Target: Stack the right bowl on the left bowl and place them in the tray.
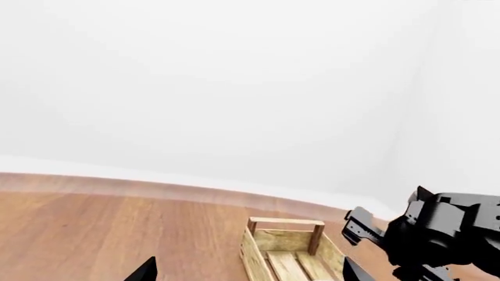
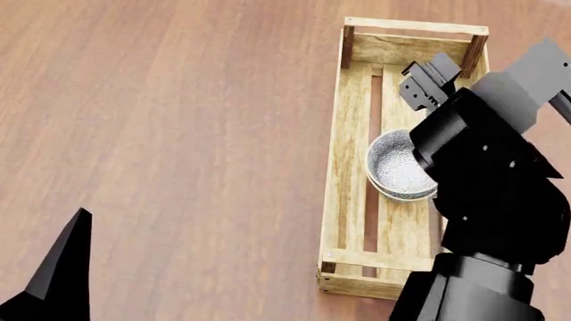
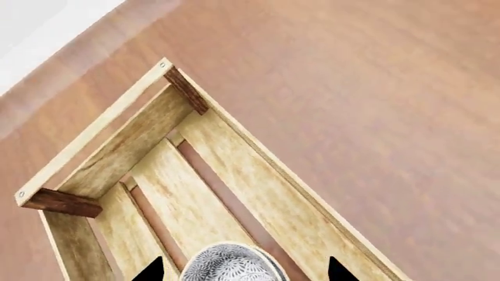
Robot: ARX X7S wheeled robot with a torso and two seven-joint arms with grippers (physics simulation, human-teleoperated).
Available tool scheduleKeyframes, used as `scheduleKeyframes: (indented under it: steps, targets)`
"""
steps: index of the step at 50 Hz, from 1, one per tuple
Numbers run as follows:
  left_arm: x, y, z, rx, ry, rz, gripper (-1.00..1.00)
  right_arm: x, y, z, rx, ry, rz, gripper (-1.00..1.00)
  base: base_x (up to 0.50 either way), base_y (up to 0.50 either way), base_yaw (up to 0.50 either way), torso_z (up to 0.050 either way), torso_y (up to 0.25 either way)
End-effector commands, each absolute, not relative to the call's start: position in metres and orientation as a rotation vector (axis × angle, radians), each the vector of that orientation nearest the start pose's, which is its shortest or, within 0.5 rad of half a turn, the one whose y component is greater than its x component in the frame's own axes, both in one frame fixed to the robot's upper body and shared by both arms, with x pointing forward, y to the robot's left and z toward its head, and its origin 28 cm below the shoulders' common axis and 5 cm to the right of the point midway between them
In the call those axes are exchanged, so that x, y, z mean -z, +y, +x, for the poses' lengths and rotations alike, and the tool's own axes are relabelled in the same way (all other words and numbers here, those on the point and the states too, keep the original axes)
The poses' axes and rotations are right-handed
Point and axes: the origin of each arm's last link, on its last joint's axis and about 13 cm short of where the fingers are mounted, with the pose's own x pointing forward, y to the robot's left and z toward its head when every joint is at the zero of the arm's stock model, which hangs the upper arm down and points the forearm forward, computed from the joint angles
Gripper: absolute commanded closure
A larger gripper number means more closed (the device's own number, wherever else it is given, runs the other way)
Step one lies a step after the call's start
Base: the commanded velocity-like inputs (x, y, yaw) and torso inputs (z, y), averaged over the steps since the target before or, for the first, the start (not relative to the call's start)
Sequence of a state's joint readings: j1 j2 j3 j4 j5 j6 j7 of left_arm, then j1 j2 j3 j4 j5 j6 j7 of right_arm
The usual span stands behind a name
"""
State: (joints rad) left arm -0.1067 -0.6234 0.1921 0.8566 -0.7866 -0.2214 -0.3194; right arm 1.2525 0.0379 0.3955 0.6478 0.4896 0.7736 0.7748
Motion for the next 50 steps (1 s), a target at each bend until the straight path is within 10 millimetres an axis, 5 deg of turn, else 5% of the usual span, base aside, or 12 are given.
scheduleKeyframes:
  steps: [1,11,50]
  targets:
    - [-0.184,0.221,0.169,0.395,-0.434,-0.182,-1.0,-0.252,-0.102,0.369,0.371,0.253,0.529,-1.0,0.0,0.0,0.0,0.0,0.0]
    - [-0.183,0.22,0.169,0.399,-0.435,-0.181,-1.0,-0.251,-0.092,0.331,0.243,0.111,0.396,-1.0,0.0,0.0,0.0,0.0,0.0]
    - [-0.176,0.218,0.174,0.402,-0.406,-0.177,-1.0,-0.14,-0.109,0.253,0.175,-0.365,-0.083,-1.0,0.0,0.0,0.0,0.0,0.0]
